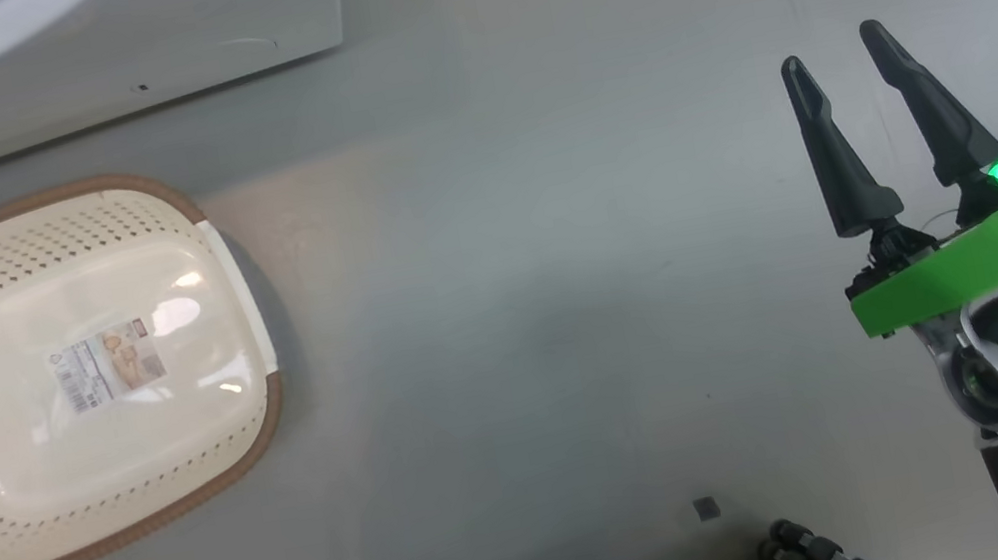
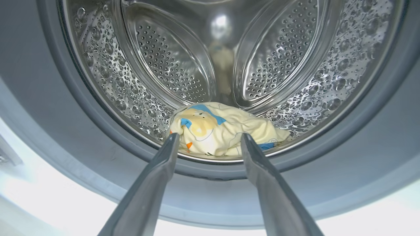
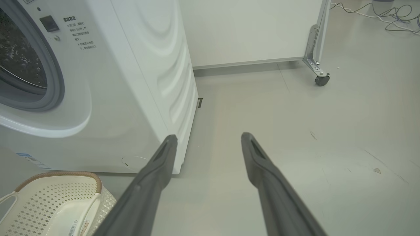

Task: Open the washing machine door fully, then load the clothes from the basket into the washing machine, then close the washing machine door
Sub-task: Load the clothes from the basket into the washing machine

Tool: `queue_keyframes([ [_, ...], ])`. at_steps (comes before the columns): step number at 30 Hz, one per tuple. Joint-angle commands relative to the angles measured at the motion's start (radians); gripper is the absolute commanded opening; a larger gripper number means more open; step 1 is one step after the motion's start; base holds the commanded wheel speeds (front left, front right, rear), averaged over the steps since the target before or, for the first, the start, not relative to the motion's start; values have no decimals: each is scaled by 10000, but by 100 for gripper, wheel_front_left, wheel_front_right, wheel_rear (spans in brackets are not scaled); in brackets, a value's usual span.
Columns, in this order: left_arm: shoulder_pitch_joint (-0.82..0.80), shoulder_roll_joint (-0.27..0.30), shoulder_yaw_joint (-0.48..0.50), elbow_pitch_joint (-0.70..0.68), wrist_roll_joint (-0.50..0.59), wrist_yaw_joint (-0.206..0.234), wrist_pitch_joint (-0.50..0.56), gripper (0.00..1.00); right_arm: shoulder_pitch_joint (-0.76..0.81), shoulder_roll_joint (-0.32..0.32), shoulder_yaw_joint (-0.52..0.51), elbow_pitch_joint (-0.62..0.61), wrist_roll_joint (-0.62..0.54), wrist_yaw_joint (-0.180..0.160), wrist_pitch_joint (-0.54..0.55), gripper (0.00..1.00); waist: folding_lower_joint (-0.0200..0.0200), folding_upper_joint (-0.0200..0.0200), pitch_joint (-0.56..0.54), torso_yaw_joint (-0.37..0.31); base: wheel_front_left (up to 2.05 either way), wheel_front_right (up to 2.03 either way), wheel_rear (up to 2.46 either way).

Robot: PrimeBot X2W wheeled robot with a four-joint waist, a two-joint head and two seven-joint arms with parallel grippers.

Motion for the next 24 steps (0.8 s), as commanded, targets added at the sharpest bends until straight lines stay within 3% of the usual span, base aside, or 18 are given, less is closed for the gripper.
queue_keyframes([
  [1, 422, 353, 260, -628, -21, 146, -114, 100, 251, -108, 28, -407, -108, 37, 100, 100, 1, 0, -315, 280, 0, 0, 0],
  [7, 2781, -329, 55, -2376, 25, 509, -306, 100, 568, -108, -323, -674, -445, 37, 423, 100, 1, 0, -1145, 737, 0, 0, 0],
  [13, 4507, -882, -229, -3192, -44, 723, -337, 100, 871, -108, -535, -897, -744, 37, 784, 100, 1, 0, -1904, 1068, 0, 0, 0],
  [24, 7440, -1159, 11, -4634, 53, 1388, -375, 100, 1669, -108, -744, -1139, -1062, 37, 1414, 100, 1, 0, -3752, 1380, 0, 0, 0],
])
